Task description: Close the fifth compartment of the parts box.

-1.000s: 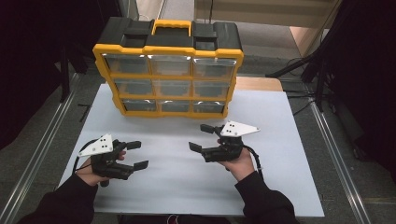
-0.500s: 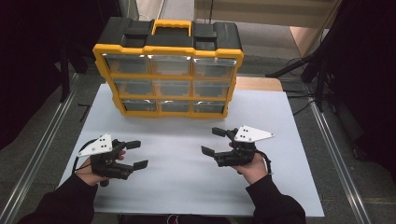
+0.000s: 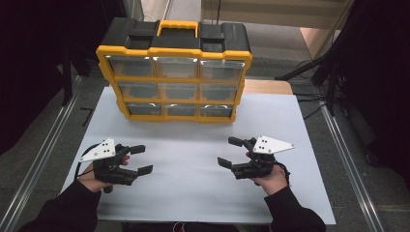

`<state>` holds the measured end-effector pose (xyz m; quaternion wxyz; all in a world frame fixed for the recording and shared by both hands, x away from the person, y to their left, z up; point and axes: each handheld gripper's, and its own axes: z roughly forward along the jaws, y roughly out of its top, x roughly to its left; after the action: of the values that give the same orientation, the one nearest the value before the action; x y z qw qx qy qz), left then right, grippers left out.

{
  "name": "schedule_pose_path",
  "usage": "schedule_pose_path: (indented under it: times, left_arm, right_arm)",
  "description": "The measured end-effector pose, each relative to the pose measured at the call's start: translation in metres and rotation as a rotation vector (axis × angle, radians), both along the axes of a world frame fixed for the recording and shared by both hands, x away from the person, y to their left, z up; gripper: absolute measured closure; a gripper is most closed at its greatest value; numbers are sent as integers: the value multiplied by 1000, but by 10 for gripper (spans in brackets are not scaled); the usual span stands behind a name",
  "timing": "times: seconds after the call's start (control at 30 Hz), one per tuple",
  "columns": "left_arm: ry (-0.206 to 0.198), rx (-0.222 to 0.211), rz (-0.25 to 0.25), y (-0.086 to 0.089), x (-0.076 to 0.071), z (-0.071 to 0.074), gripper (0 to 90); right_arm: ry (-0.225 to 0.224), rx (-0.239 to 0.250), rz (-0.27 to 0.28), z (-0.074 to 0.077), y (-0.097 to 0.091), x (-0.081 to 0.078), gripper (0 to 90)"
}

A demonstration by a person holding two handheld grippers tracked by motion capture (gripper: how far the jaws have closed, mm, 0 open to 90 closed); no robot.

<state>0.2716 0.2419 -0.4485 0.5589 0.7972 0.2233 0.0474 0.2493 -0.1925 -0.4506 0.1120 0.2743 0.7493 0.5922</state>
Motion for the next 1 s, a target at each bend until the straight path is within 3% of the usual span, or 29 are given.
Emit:
schedule_pose_path:
  times: [1.0]
  left_arm:
    - [1,9,7,0,0,-1,218]
  right_arm:
    - [4,-18,-57,-7,-44,-17,203]
